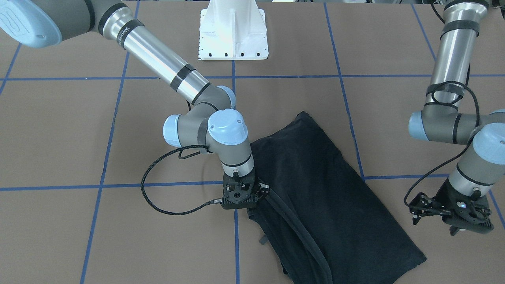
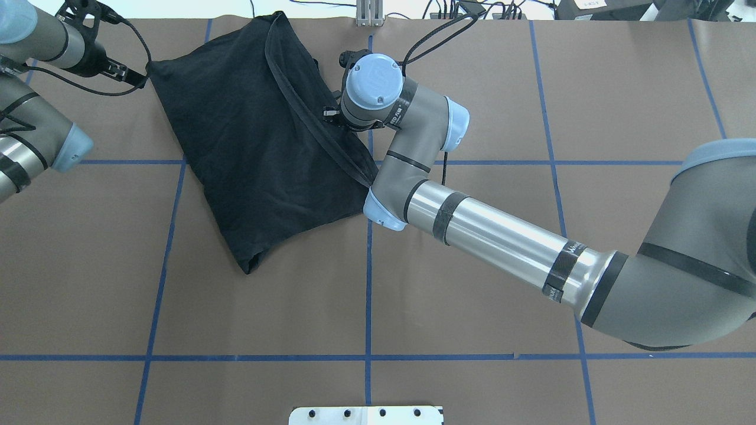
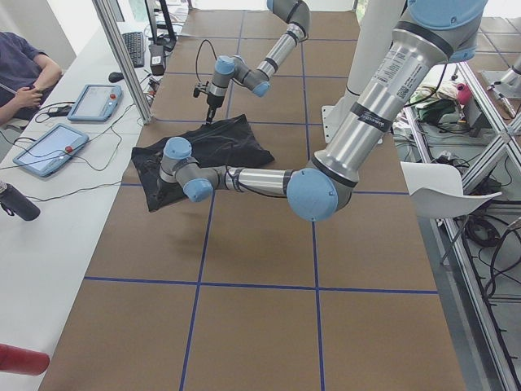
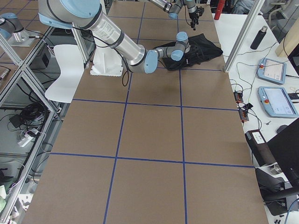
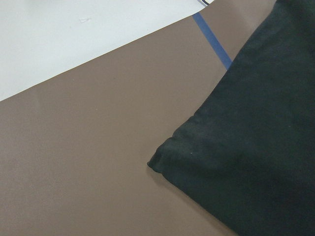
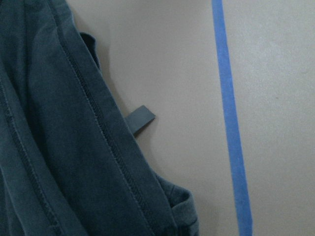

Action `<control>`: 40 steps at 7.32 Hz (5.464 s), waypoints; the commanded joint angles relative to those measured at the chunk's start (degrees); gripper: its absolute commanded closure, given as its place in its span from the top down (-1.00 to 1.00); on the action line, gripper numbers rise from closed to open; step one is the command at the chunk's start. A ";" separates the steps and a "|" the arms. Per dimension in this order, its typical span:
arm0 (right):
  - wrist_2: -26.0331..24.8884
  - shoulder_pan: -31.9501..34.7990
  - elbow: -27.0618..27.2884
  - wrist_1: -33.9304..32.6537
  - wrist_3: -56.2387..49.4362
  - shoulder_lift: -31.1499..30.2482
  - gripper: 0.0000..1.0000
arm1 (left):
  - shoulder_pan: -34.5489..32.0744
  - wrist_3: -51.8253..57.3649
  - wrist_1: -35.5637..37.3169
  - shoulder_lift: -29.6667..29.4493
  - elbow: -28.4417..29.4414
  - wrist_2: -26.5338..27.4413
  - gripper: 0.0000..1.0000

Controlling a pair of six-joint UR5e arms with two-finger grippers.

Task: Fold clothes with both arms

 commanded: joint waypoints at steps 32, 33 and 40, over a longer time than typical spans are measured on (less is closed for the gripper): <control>-10.86 -19.61 55.80 -53.11 -22.82 -24.40 -0.67 | 0.18 -1.32 -0.18 0.09 -0.17 -0.09 1.00; -10.77 -19.43 55.88 -53.03 -22.82 -24.31 -0.96 | 0.18 -1.32 -0.18 0.09 -0.17 -0.09 1.00; -9.81 -19.16 67.99 -53.20 -20.47 -36.23 -1.00 | 0.18 -1.41 -0.18 0.00 -0.17 -0.09 1.00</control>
